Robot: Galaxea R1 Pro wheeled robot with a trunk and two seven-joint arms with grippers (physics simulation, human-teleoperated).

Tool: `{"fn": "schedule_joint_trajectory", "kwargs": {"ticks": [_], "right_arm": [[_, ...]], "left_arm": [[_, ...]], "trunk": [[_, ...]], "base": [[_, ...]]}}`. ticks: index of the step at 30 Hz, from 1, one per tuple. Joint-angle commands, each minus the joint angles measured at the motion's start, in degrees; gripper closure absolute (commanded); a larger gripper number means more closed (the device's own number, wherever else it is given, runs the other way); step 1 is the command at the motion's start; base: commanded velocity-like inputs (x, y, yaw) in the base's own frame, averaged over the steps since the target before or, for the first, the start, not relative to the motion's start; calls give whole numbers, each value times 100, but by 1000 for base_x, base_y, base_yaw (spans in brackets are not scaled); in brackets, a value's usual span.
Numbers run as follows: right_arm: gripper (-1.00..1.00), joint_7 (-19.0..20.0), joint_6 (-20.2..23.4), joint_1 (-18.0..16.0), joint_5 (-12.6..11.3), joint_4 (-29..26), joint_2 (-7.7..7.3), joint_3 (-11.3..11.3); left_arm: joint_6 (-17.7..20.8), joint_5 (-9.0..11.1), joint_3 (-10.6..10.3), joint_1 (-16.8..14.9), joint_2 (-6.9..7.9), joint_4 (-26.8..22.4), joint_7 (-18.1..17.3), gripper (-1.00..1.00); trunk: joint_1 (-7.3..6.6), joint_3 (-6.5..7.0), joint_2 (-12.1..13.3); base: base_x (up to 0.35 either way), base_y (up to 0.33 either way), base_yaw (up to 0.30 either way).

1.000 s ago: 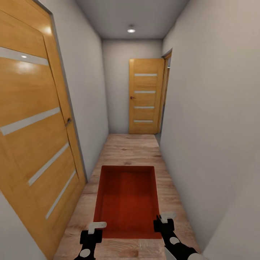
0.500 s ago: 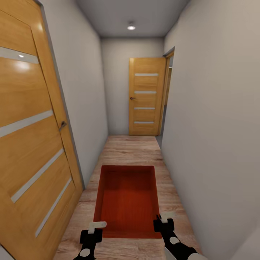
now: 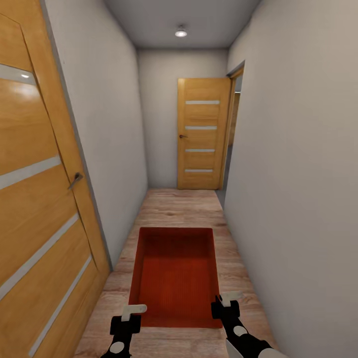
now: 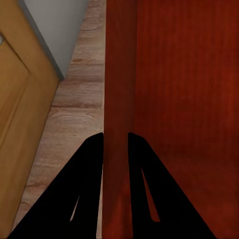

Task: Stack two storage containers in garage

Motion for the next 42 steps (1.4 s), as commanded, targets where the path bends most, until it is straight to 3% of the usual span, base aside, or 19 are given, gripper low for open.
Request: {"fn": "schedule_joint_trajectory", "kwargs": {"ticks": [1, 42], "right_arm": [[100, -244, -23, -3, -153, 86, -3, -252], [100, -244, -23, -3, -179, 86, -3, -255]], "left_arm": [[-298, 291, 177, -9, 3, -86, 176, 100], [-289, 288, 173, -9, 3, -87, 167, 100]], "trunk": [[4, -8, -5], [4, -8, -5]], "base": [[322, 0, 0], [321, 26, 0]]}}
